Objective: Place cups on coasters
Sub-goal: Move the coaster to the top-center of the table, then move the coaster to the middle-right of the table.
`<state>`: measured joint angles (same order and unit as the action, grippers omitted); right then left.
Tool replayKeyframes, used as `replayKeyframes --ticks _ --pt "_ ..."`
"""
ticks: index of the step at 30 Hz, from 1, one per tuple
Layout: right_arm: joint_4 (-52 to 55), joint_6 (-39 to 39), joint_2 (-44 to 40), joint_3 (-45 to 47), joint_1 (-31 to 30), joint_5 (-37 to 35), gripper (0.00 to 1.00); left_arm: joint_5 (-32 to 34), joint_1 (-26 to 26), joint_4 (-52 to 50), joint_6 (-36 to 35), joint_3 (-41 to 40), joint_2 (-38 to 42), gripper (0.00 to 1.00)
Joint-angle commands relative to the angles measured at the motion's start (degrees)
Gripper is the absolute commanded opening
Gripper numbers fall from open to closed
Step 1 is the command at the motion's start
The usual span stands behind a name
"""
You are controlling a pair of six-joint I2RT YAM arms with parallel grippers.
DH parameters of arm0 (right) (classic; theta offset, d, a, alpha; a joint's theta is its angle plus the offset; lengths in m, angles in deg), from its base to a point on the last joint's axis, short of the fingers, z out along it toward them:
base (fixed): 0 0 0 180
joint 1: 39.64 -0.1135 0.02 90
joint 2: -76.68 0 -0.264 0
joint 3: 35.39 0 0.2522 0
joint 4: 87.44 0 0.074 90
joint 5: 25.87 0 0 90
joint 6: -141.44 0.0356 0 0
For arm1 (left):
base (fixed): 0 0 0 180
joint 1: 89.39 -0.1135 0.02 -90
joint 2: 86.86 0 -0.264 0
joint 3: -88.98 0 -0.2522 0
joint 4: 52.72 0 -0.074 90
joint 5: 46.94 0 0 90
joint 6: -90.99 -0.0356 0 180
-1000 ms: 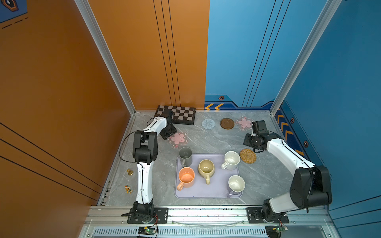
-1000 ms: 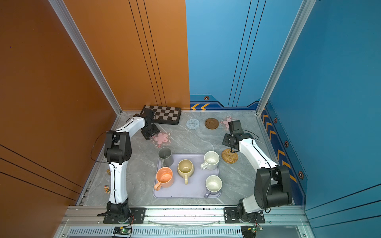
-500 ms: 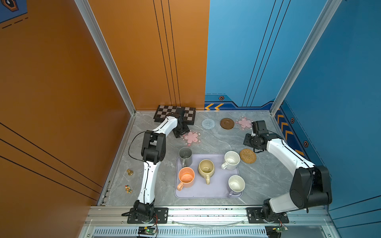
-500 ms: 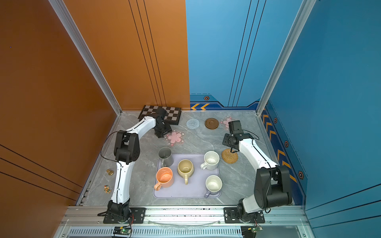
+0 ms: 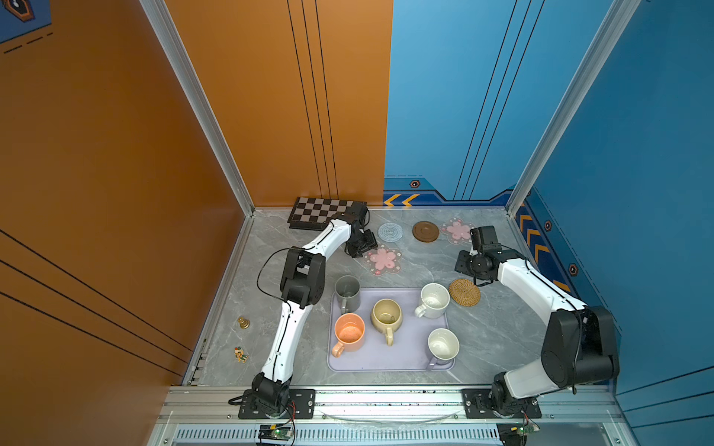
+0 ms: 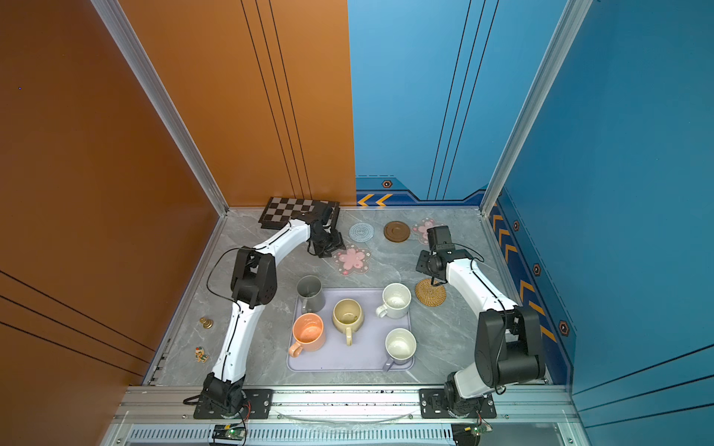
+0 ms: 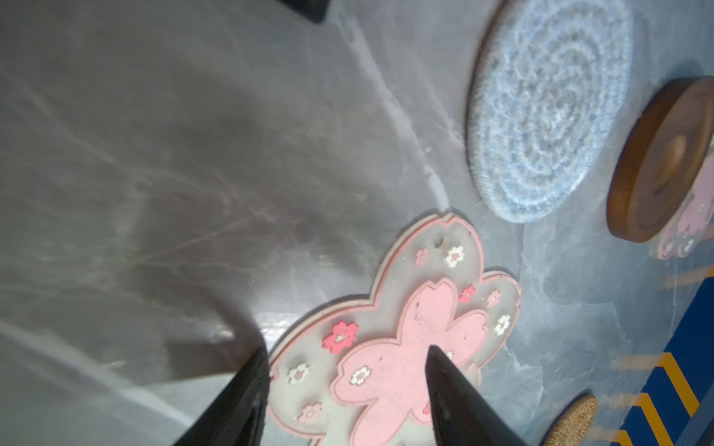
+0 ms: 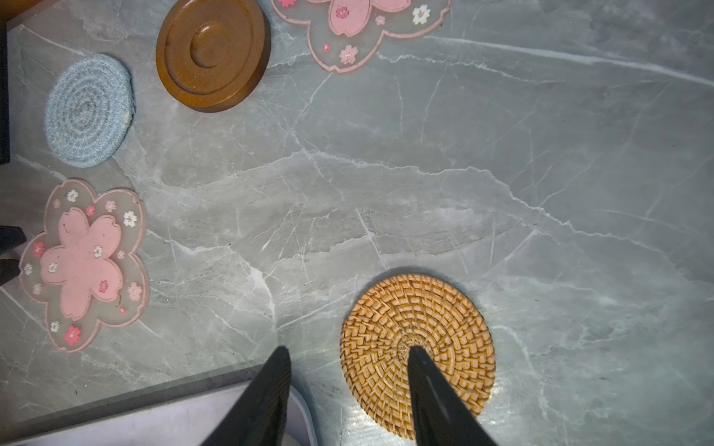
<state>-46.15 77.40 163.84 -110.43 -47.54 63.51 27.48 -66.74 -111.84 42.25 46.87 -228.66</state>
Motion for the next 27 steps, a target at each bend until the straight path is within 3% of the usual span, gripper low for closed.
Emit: replayKeyframes --ticks 1,8,13,21,27 --pt "-2.5 1.1 2.4 -1.6 -1.8 2.3 0.52 -2.6 2.0 -2.8 1.7 -0.4 -4.5 0.65" --pt "-3.2 -0.6 11.7 -11.8 -8.4 3.3 0.52 -5.0 3.4 -2.7 2.9 3.4 -5.4 0.65" --pt "-3.3 -1.2 18.3 -18.9 -12.3 5.3 0.52 -3.8 1.5 -2.7 3.0 1.2 -1.4 0.65" --pt "-3.2 -2.6 25.8 -25.1 -17.2 7.1 0.53 3.2 -7.4 -2.8 0.9 -10.7 15.3 0.7" --pt "-2.2 -2.7 29.2 -28.7 -19.9 5.7 0.55 5.0 -12.1 -2.8 -3.1 -18.5 26.0 0.7"
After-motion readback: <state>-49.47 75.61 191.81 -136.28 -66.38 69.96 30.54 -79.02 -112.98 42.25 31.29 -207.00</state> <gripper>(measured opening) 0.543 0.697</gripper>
